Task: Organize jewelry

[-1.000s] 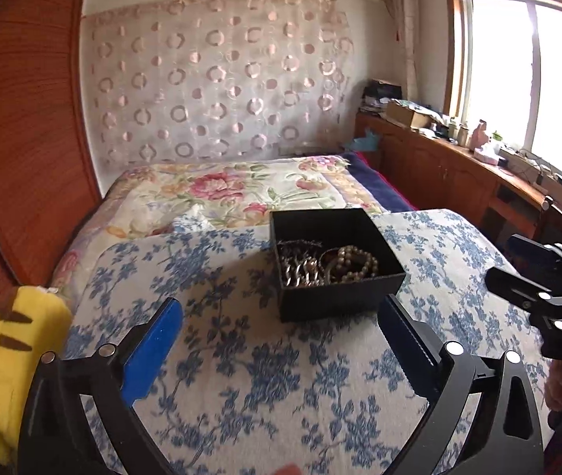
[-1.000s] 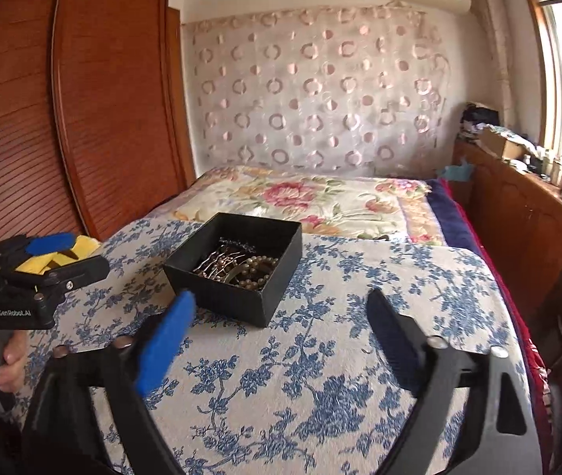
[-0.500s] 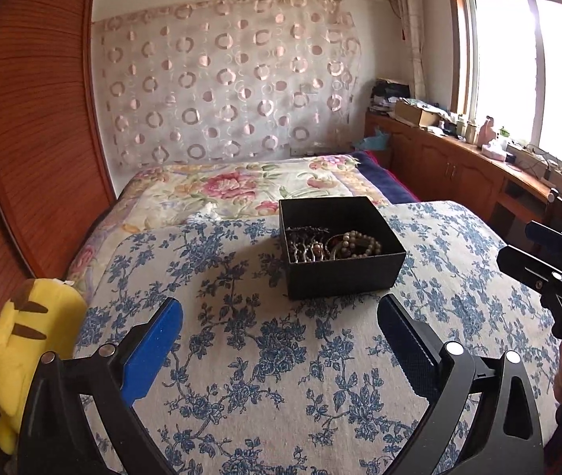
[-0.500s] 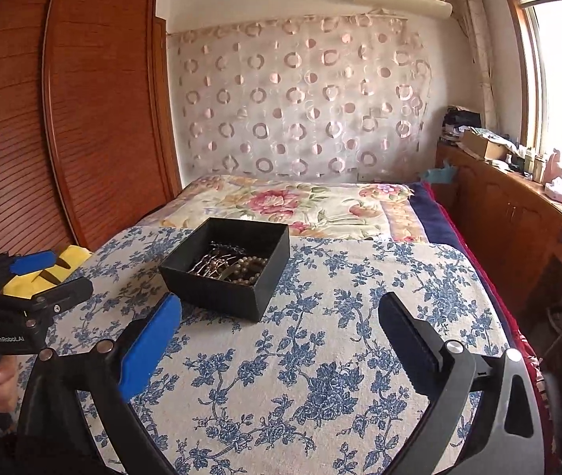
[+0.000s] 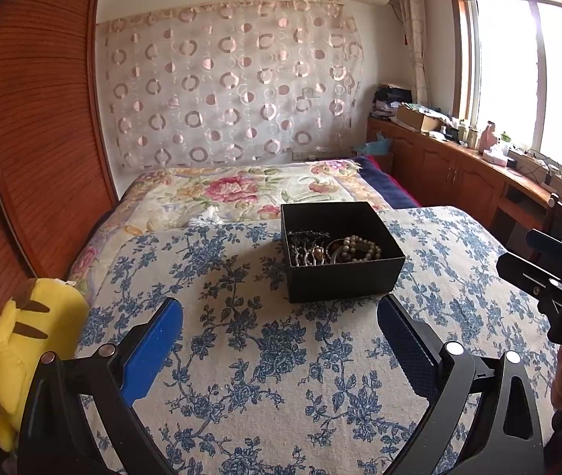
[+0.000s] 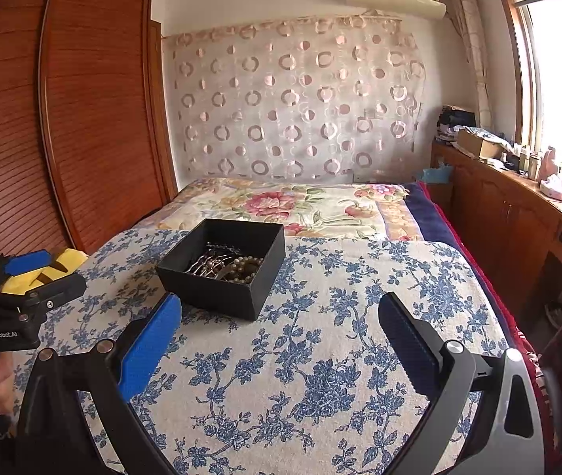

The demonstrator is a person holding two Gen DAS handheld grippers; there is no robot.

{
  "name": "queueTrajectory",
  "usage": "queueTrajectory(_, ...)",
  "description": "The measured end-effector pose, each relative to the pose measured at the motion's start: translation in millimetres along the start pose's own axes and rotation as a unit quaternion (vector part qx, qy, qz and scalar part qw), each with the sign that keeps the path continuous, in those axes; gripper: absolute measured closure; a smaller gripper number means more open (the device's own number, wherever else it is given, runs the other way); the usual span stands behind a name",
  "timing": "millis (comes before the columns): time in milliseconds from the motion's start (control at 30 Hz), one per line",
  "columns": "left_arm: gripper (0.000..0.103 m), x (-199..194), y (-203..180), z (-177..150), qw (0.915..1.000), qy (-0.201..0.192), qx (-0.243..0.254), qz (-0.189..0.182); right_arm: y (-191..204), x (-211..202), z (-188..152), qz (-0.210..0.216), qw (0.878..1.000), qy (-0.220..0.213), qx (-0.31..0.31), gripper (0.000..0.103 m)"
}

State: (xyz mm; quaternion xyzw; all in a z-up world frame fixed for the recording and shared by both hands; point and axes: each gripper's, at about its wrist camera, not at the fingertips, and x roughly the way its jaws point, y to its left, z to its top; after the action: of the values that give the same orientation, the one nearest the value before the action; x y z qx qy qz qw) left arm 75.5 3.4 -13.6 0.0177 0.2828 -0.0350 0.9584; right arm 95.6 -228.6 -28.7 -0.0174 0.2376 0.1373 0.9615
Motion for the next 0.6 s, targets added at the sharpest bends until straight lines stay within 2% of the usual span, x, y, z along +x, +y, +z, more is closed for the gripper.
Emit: queueTrajectory(600,0.008,-8.9,-3.0,2.5,0.9999,-0.013,0.0,-0.001,-2.1,-1.7,-0.5,-0.003,1.0,-0.003,0.006,0.003)
